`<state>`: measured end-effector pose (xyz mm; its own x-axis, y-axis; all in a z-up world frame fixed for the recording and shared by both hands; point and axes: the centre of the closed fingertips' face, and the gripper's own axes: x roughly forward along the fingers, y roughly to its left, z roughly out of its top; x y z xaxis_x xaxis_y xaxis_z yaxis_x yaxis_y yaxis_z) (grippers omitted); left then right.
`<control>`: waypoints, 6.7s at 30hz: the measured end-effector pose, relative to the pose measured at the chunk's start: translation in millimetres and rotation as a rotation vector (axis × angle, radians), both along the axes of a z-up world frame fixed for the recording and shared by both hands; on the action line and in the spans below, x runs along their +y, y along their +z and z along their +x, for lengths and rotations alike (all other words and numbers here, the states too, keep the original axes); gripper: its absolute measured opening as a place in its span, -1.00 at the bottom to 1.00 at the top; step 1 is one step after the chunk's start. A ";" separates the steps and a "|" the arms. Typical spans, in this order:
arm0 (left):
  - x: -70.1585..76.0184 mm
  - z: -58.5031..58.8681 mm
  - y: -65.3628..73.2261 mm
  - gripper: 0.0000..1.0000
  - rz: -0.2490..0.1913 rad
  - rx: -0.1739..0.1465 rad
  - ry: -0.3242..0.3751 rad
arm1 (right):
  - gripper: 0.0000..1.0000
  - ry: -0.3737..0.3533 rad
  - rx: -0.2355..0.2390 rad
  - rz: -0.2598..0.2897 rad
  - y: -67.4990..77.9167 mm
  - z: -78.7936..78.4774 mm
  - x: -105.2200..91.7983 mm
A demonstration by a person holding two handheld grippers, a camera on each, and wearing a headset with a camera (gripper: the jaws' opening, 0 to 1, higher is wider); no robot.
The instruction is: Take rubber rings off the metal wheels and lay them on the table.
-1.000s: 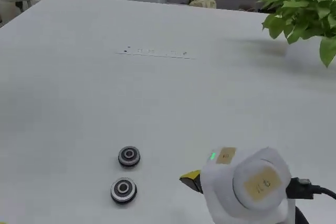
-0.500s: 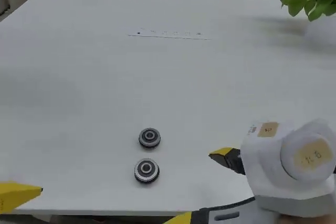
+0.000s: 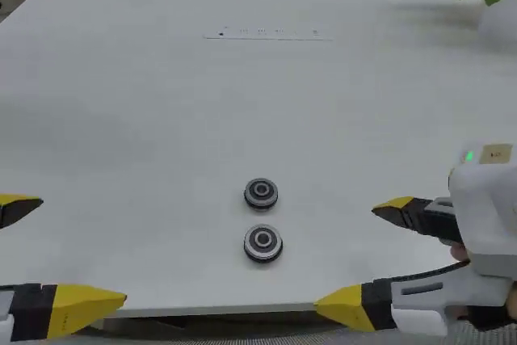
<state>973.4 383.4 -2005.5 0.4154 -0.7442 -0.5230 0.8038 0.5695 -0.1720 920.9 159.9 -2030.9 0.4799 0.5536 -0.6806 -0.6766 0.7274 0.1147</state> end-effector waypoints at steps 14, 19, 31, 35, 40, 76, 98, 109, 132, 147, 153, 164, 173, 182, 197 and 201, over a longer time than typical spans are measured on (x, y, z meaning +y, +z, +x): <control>-13.8 7.4 37.6 0.98 -0.147 -0.069 -0.062 | 0.43 -0.012 -0.014 0.043 11.7 7.3 1.1; -27.6 17.2 53.6 0.96 -0.142 -0.101 -0.130 | 0.34 0.000 -0.022 0.032 19.1 12.6 1.6; -64.3 29.5 78.2 0.80 -0.015 -0.250 -0.309 | 0.23 0.068 -0.111 -0.016 46.4 62.3 17.2; -81.0 33.8 85.3 0.78 0.001 -0.283 -0.357 | 0.13 0.138 -0.151 -0.044 53.4 75.8 31.7; -109.6 30.2 88.6 0.66 -0.007 -0.361 -0.417 | 0.02 0.191 -0.161 -0.053 53.1 88.5 47.1; -182.2 2.5 -31.9 -0.44 0.041 -0.323 -0.708 | -0.39 0.364 0.091 -0.079 -49.6 44.3 51.2; -175.0 -6.5 -55.0 -0.86 0.014 -0.284 -0.738 | -0.51 0.376 0.059 -0.090 -49.5 46.1 53.9; -176.0 -6.2 -54.3 -0.86 -0.025 -0.271 -0.728 | -0.57 0.405 0.044 -0.094 -49.9 43.8 56.1; -175.5 -3.9 -53.5 -0.86 -0.031 -0.275 -0.721 | -1.00 0.365 0.057 -0.143 -52.9 48.4 44.6; -170.1 -1.2 -55.0 -0.80 -0.014 -0.232 -0.705 | -1.00 0.022 0.320 0.054 -44.8 57.6 39.6; -170.7 1.1 -58.0 -0.85 0.006 -0.236 -0.708 | -1.00 -0.024 0.365 0.142 -36.9 56.7 45.9; -170.7 0.3 -57.7 -0.85 0.005 -0.237 -0.703 | -1.00 -0.024 0.354 0.271 -16.0 59.6 63.5; -163.2 0.0 -56.0 -0.83 0.050 -0.203 -0.745 | -1.00 0.018 0.305 0.147 -31.5 60.8 69.2; -146.2 -20.4 -43.6 -0.13 0.018 -0.132 -0.805 | -1.00 0.026 0.291 0.168 -27.8 63.2 71.1; -128.9 -2.8 -41.0 0.24 0.019 -0.115 -0.748 | -1.00 0.122 0.232 0.142 -27.7 56.6 87.1; -129.9 -7.4 -44.7 0.24 0.034 -0.109 -0.763 | -1.00 0.156 0.173 0.149 -23.1 59.5 94.0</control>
<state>966.0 253.5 -2050.2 -0.1563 -0.8296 -0.5361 0.9873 -0.1461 -0.0617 980.4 253.9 -2054.0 0.2645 0.7117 -0.6508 -0.7401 0.5825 0.3362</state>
